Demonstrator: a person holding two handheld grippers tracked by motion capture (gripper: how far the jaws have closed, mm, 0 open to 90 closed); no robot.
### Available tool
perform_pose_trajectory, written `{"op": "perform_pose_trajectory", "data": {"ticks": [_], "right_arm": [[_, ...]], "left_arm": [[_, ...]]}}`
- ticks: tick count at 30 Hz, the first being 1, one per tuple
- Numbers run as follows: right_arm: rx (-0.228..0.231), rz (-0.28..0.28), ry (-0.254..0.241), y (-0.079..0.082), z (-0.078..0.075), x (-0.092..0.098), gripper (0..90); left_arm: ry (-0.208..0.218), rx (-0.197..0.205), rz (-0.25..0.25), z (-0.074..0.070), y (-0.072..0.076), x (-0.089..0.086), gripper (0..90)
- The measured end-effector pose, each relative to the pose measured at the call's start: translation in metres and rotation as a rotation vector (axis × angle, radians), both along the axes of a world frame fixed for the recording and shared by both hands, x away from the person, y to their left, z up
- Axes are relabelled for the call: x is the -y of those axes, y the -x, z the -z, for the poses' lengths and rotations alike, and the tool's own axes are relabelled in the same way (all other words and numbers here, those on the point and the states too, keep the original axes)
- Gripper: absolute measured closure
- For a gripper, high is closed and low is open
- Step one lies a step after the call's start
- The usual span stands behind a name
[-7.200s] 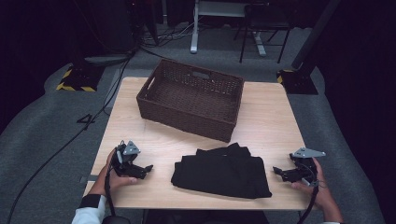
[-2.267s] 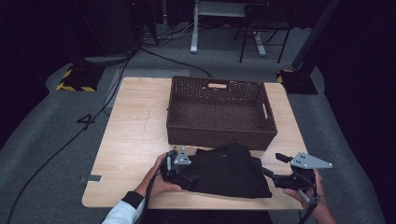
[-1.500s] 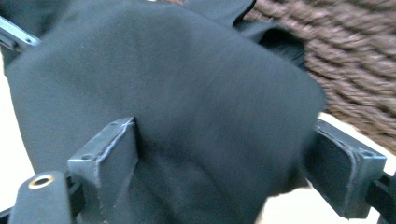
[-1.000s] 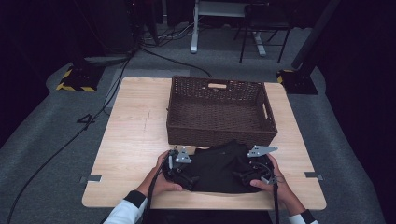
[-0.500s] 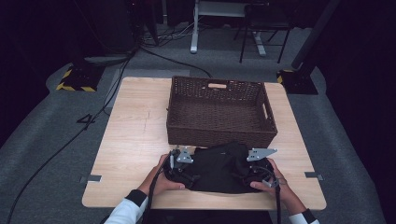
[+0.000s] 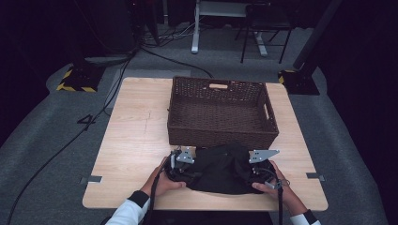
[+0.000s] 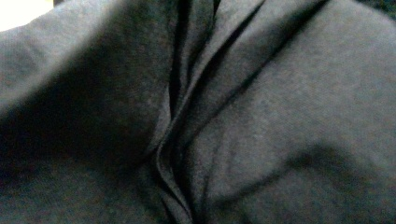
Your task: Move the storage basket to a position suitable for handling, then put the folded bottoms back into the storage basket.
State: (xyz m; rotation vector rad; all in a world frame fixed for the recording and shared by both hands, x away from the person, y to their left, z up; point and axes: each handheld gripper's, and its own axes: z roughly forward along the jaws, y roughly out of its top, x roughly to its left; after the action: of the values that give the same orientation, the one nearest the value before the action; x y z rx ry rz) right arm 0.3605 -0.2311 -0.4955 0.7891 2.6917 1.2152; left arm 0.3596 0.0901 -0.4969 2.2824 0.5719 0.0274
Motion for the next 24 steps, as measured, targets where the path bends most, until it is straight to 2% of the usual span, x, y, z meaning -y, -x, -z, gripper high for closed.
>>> {"op": "perform_pose_trajectory", "data": {"ticks": [8, 17, 21, 24], "right_arm": [[0.006, -0.016, 0.005, 0.0007, -0.0010, -0.0010, 57.4], [0.012, -0.016, 0.007, 0.0017, -0.0016, -0.0011, 58.0], [0.023, -0.019, 0.013, 0.0026, -0.0027, -0.0019, 59.1], [0.039, -0.022, 0.014, 0.0037, -0.0037, -0.0019, 60.8]], "left_arm": [[0.006, -0.004, 0.017, 0.0002, 0.0004, -0.0002, 65.4], [0.011, -0.001, 0.012, 0.0005, 0.0015, -0.0006, 67.1], [0.038, -0.006, 0.017, 0.0028, 0.0005, -0.0036, 67.8], [0.032, 0.020, 0.016, 0.0020, 0.0032, -0.0029, 68.9]]}}
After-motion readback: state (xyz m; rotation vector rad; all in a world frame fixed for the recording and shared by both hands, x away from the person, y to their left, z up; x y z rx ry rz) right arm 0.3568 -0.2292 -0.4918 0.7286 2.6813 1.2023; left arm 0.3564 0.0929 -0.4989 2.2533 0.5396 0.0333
